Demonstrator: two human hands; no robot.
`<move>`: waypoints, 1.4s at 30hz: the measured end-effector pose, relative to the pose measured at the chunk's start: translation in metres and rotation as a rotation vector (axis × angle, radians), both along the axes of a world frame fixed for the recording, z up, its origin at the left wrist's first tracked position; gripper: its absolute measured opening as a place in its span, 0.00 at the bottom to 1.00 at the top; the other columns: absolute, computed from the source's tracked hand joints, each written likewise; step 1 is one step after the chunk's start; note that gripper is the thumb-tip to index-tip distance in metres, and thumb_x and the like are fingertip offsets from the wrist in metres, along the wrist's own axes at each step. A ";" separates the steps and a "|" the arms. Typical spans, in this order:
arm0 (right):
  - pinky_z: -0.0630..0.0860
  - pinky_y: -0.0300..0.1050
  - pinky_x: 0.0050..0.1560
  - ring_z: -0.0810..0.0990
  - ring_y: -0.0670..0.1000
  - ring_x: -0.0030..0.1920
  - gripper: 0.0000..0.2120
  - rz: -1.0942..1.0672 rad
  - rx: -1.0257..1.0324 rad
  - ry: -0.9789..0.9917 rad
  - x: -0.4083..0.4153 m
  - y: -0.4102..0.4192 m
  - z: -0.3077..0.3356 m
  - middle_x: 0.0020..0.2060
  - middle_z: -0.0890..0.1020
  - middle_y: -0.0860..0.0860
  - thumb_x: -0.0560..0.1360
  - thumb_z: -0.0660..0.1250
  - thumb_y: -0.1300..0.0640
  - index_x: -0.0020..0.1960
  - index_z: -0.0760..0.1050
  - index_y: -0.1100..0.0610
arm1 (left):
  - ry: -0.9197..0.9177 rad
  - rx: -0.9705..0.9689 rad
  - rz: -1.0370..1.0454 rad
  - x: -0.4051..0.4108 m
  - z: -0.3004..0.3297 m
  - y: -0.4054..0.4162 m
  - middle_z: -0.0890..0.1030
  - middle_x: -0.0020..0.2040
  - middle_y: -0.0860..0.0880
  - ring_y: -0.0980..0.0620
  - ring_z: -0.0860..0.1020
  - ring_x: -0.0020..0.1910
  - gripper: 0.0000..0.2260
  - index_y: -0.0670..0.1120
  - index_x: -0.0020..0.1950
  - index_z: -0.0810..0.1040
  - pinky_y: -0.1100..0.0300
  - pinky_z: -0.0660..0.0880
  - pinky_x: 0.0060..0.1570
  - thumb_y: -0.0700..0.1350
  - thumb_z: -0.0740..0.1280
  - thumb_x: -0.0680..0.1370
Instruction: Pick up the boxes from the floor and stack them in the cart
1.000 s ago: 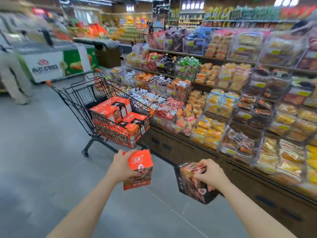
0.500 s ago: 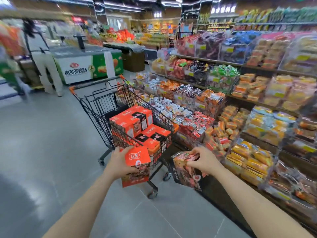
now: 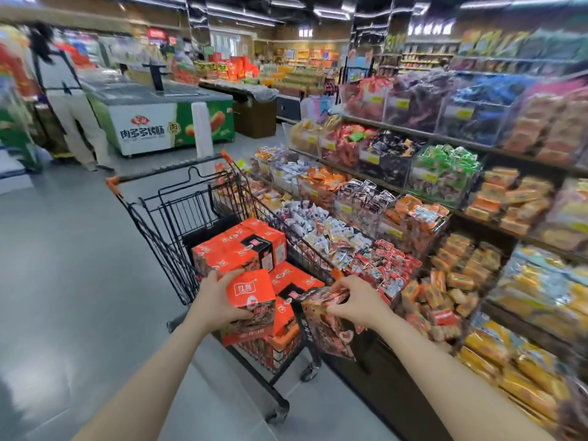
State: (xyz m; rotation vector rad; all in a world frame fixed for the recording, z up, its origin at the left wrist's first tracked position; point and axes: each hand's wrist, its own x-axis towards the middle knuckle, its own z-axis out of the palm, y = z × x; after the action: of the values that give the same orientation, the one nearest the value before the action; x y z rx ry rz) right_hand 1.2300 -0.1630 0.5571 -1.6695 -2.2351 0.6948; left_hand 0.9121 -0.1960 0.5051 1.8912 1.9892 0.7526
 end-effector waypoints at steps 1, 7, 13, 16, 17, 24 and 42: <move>0.74 0.45 0.45 0.74 0.47 0.45 0.20 -0.006 -0.006 0.001 -0.007 0.010 -0.001 0.46 0.74 0.46 0.60 0.68 0.43 0.48 0.76 0.53 | 0.004 -0.002 -0.009 -0.007 -0.001 0.012 0.64 0.54 0.51 0.47 0.67 0.56 0.45 0.60 0.71 0.63 0.49 0.72 0.59 0.63 0.75 0.56; 0.73 0.46 0.36 0.76 0.48 0.38 0.18 -0.095 -0.010 0.024 -0.060 0.071 -0.017 0.45 0.78 0.51 0.62 0.69 0.48 0.48 0.76 0.56 | 0.018 -0.015 -0.106 -0.064 -0.006 0.097 0.63 0.56 0.49 0.48 0.65 0.58 0.44 0.60 0.72 0.61 0.52 0.70 0.60 0.60 0.77 0.60; 0.74 0.44 0.41 0.77 0.50 0.46 0.19 -0.260 -0.039 0.018 -0.115 0.116 -0.032 0.49 0.75 0.50 0.61 0.68 0.46 0.49 0.75 0.53 | 0.067 -0.027 -0.212 -0.131 0.001 0.182 0.62 0.55 0.51 0.49 0.63 0.57 0.44 0.59 0.72 0.62 0.52 0.68 0.59 0.60 0.77 0.60; 0.76 0.47 0.48 0.76 0.50 0.49 0.20 -0.310 -0.036 -0.019 -0.135 0.130 -0.041 0.48 0.74 0.48 0.61 0.68 0.45 0.50 0.75 0.53 | 0.054 -0.027 -0.264 -0.152 -0.004 0.216 0.64 0.58 0.48 0.47 0.64 0.59 0.43 0.58 0.71 0.64 0.51 0.66 0.62 0.59 0.77 0.59; 0.76 0.48 0.50 0.75 0.50 0.49 0.20 -0.326 -0.043 -0.032 -0.139 0.134 -0.044 0.48 0.74 0.48 0.61 0.69 0.45 0.50 0.75 0.53 | 0.042 -0.028 -0.273 -0.157 -0.007 0.226 0.65 0.58 0.48 0.47 0.64 0.60 0.43 0.58 0.71 0.64 0.51 0.65 0.63 0.58 0.78 0.60; 0.75 0.46 0.45 0.77 0.49 0.46 0.18 -0.362 -0.143 -0.097 -0.158 0.182 -0.071 0.49 0.74 0.49 0.62 0.67 0.46 0.50 0.74 0.52 | -0.048 -0.059 -0.304 -0.172 -0.034 0.285 0.64 0.56 0.51 0.52 0.63 0.58 0.43 0.57 0.72 0.64 0.53 0.67 0.63 0.56 0.78 0.60; 0.66 0.49 0.68 0.65 0.58 0.69 0.35 -0.165 -0.234 -0.335 -0.192 0.415 -0.176 0.69 0.66 0.56 0.67 0.68 0.39 0.68 0.68 0.55 | -0.059 -0.194 -0.362 -0.165 -0.072 0.487 0.62 0.61 0.49 0.50 0.60 0.64 0.43 0.56 0.73 0.63 0.57 0.64 0.64 0.59 0.77 0.61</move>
State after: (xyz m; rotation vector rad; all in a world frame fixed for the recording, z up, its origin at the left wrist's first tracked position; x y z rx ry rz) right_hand 1.0382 0.2520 0.3808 -2.2007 -2.2620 0.7002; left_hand 0.7472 0.2911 0.4328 2.0043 1.5572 0.4904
